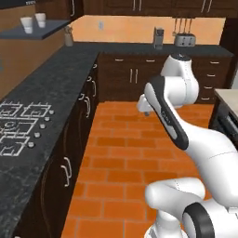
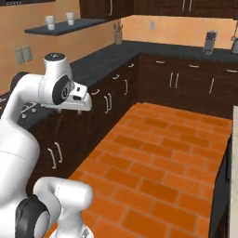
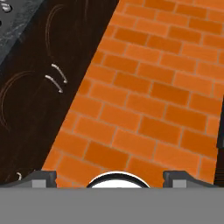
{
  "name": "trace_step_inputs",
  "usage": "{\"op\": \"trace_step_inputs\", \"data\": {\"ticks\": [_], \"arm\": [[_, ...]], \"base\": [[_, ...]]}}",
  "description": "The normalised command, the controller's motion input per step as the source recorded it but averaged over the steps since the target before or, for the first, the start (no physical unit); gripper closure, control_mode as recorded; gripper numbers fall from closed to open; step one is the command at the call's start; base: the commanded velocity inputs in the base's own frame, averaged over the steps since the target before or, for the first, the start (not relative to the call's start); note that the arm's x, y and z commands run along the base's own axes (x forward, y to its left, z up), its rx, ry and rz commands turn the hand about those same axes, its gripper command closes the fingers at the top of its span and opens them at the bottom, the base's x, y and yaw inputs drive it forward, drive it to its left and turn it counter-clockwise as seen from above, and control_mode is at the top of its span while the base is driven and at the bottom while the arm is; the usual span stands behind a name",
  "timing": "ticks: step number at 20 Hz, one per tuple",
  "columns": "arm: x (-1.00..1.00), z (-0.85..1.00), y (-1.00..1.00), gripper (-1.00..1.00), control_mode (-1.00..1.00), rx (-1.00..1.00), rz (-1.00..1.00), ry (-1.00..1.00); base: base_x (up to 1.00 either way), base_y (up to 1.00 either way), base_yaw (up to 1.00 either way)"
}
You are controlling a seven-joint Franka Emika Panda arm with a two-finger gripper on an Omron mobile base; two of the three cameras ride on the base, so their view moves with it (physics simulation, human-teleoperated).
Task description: Navigate to the toaster.
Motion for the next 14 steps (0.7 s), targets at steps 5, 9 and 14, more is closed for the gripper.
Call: {"op": "trace_step_inputs", "data": {"ticks": [5,9,14], "arm": [[0.00,0.00,0.00,-1.00,1.00,0.00,0.00,0.00],[0.00,0.00,0.00,-1.00,1.00,0.00,0.00,0.00],[0.00,0.00,0.00,-1.00,1.00,0.00,0.00,0.00]], "base": [[1.00,-0.60,-0.43],[1.00,-0.23,-0.28],[0.89,-0.06,-0.27]]}}
